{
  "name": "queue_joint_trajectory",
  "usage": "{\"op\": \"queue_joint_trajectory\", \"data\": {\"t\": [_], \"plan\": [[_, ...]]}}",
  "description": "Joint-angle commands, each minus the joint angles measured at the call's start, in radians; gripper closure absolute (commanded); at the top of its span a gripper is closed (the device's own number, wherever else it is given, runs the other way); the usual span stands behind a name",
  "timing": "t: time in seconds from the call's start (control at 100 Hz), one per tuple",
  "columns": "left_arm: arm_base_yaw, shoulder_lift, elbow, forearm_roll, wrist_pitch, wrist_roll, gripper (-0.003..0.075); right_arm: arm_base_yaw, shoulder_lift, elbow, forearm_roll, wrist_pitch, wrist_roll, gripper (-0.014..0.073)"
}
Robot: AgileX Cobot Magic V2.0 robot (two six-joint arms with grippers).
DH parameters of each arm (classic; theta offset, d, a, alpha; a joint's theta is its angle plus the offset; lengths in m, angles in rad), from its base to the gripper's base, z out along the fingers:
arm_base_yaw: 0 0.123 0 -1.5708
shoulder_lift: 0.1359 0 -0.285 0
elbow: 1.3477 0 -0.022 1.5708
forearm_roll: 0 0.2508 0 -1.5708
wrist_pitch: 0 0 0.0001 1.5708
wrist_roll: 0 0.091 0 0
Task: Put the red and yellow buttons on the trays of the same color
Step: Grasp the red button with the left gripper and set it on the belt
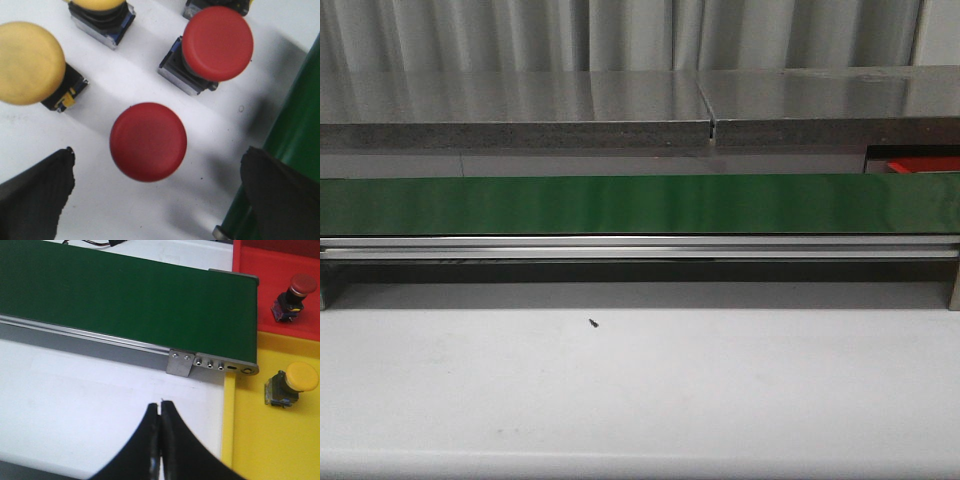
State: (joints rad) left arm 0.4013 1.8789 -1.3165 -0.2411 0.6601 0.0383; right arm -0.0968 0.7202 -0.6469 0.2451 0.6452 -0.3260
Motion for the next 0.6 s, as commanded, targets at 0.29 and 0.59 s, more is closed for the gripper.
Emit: {"op": "queue_joint_trajectory", "data": {"t": [0.29, 0.59], "plan": [[0.002, -0.008, -0.073, -0.009, -0.030, -0.004, 0.0272, 0.000, -0.003, -0.024, 0.011, -0.051, -0.010, 0.0663], [0.002, -0.015, -0.080, -0.001, -0.010, -0.004, 0.0577, 0.000, -0.003, -0.024, 0.011, -0.051, -0.010, 0.0663]]}}
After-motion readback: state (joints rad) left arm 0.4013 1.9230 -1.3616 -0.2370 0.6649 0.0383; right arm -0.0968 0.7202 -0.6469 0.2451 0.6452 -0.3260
